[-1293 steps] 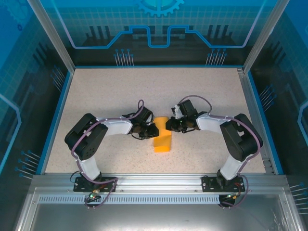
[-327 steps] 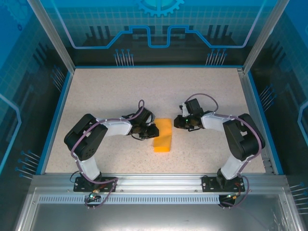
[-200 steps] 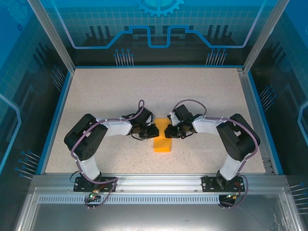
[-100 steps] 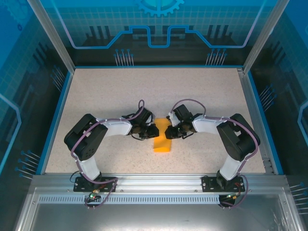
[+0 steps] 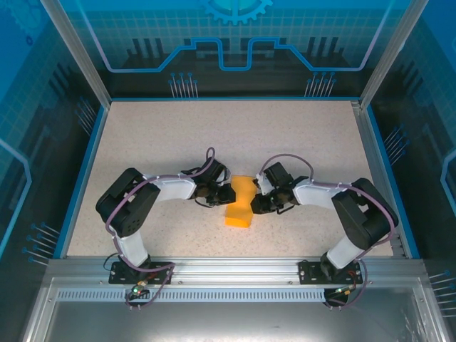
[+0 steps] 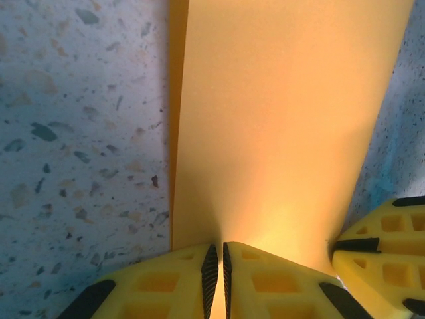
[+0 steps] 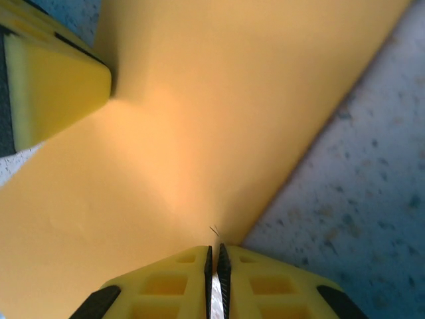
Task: Fold a paper plane with a square sheet of paper (pick it up from the middle)
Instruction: Fold the square sheet of paper in half at the center of the table.
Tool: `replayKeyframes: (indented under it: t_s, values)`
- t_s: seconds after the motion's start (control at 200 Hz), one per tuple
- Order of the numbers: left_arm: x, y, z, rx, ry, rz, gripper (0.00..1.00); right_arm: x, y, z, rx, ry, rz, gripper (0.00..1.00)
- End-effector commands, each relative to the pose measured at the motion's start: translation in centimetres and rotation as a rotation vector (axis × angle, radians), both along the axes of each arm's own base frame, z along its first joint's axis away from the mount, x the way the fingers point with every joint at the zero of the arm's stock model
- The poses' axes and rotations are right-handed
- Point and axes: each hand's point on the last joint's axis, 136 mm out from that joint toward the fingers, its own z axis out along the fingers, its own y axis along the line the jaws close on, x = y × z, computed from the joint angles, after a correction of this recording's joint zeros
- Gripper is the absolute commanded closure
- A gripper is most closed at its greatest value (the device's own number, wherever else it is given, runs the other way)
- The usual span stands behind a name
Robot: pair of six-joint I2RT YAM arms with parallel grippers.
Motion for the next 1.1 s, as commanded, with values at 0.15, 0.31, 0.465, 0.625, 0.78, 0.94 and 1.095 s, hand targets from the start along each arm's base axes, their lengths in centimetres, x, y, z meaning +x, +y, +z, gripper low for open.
replayKeyframes:
  t_s: [0.15,0.31,0.465,0.625,0.78,0.94,1.095]
  values:
    - [-4.8,4.7,-5.5,0.234,0.192,-0.010,0.83,-0.2,1.1,2.7,0.118,0.057,-0.080,0.85]
    - [-4.8,4.7,-5.4,0.235,0.186,-0.012,0.83,1.3,3.3,3.0,0.169,0.046,-0.087,0.85]
    - [-4.7,4.6,-5.3,0.234,0.182,-0.016,0.83,1.5,4.0,1.4,0.153,0.079,-0.067,0.85]
    - [-4.6,4.6,-5.2,0.234,0.179,-0.017,0.83,0.3,3.6,-0.6,0.129,0.134,-0.040,0.85]
    - [-4.7,4.7,-5.4,0.238,0.180,-0.020,0.83,-1.5,2.2,-1.7,0.082,0.168,-0.011,0.85]
    - [-4.9,4.8,-5.7,0.242,0.189,-0.020,0.83,-3.3,0.6,-2.1,0.053,0.196,0.006,0.86]
    - [-4.8,4.8,-5.6,0.246,0.187,-0.025,0.83,-5.0,-0.7,-2.2,0.032,0.216,0.009,0.86]
